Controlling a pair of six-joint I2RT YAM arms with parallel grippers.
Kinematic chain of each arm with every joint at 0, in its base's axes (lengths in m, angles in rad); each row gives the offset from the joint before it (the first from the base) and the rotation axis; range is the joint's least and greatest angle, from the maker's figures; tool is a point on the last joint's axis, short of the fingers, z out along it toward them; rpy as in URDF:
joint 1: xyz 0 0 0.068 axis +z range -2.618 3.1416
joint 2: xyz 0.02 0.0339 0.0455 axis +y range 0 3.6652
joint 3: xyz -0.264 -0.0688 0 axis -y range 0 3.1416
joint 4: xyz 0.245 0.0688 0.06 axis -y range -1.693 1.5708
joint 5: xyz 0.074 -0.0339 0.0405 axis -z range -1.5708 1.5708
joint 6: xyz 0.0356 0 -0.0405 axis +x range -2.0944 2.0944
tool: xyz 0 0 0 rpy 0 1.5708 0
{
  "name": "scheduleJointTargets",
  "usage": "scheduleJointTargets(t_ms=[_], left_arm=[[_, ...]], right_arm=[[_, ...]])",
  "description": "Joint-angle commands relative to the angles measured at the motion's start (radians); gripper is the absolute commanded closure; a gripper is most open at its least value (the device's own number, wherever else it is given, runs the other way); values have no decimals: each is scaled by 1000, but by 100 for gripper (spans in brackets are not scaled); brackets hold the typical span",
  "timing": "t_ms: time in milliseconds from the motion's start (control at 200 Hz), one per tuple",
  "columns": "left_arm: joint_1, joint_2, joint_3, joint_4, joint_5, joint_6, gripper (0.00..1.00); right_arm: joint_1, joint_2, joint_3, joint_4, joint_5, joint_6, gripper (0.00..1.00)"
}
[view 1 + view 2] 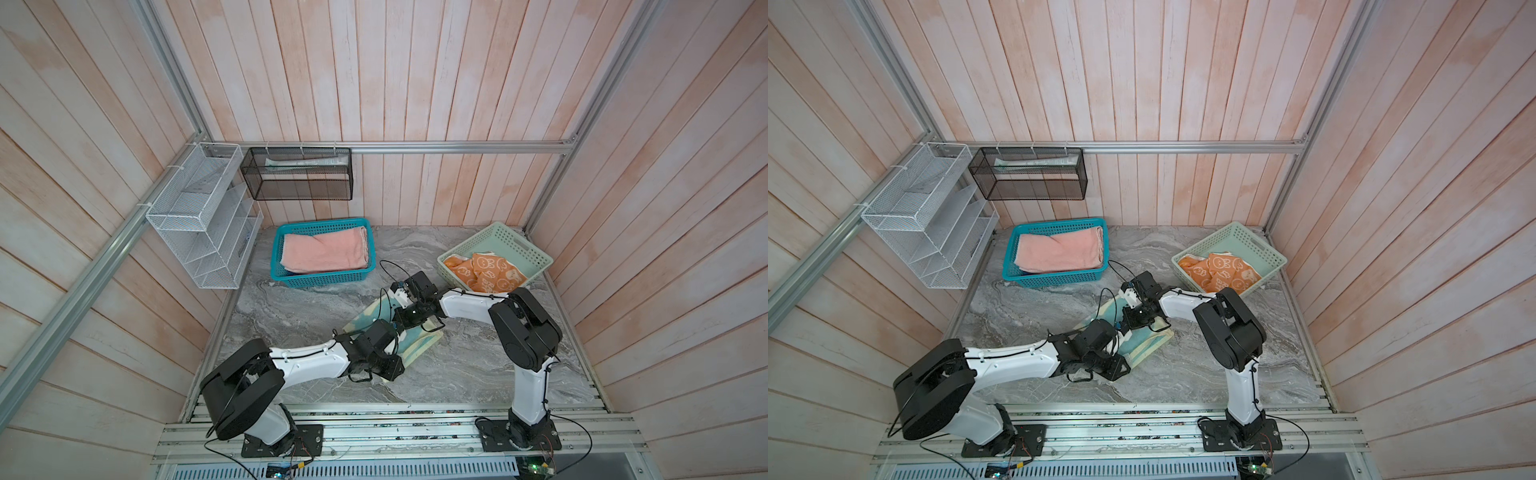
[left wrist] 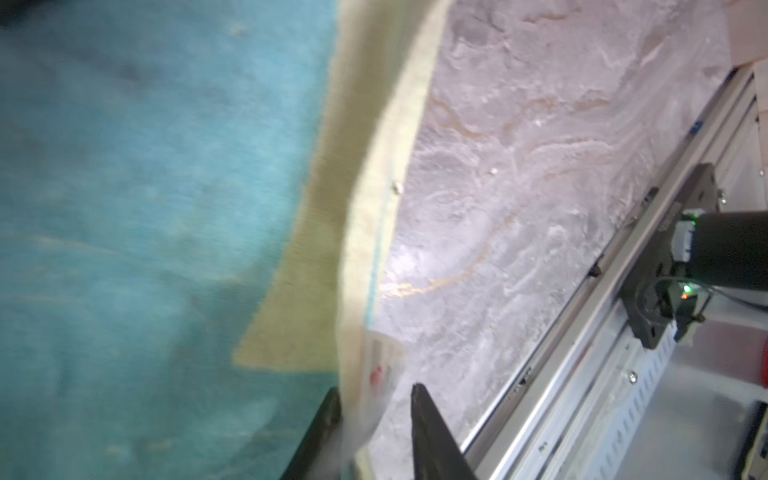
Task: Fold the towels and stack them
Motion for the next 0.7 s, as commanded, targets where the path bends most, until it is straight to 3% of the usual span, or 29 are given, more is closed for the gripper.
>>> scheduleJointTargets(t_ms=[0,180,220,385,575,695], left_arm=[[-22,-76,-27,-11,-51,17,70],[3,-187,-94,54,-122,-19,70],[62,-185,-109,72,-106,-49,70],[167,-88,-119,121,-39,-149,71],[209,26,-102,158,-6,-193,71],[270,36,-108,168,8,-221,70]], right_arm=[[5,20,-38,-55,76,17,100],[5,-30,-69,-56,92,24,99],[4,-48,-86,-51,90,28,94],[4,-128,-173,-53,94,43,90],[11,-260,-365,-45,68,121,89],[25,-403,-401,-81,82,162,81]])
